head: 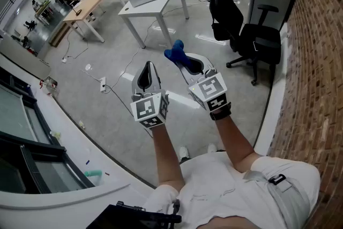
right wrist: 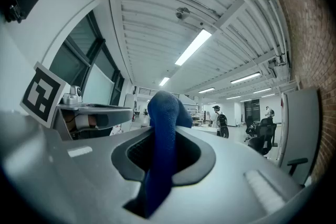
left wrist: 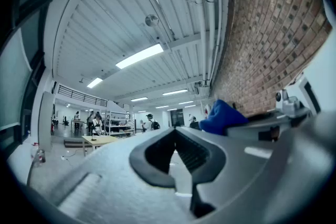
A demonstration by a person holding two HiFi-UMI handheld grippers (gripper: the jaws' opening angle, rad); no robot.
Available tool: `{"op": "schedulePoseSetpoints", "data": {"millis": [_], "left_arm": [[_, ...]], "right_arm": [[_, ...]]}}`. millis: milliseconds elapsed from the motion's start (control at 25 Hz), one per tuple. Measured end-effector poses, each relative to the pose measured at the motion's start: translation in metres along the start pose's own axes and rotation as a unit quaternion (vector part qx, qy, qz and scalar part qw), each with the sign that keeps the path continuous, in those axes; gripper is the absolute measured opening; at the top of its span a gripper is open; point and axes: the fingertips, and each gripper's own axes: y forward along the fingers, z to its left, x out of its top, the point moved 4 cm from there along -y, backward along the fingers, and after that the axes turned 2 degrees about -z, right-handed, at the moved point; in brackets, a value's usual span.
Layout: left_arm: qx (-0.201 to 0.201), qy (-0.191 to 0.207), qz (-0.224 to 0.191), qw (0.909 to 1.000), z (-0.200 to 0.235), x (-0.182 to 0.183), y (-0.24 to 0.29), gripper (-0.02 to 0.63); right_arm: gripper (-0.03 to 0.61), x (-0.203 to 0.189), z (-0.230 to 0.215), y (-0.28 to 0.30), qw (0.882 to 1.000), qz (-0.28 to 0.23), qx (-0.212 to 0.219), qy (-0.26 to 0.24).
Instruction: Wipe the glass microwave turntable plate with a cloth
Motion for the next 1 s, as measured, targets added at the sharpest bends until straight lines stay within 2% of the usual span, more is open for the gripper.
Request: {"op": "schedulePoseSetpoints", "data": {"millis": [640,1000], "left_arm": [[0.018,0.026,-0.003,0.9995,-0.017,0.005,0.001,0.003],[0.014,0.040,0.002,0.9991,-0.003,-0.002,0.021,0.003]], "right_arm": [[0.061,-0.019,-0.023,-0.019,0.999,0.029,0.007,0.017],[0.061,-0.028,-0.026,0.011,0.999,0.028,0.018,0.028]]}}
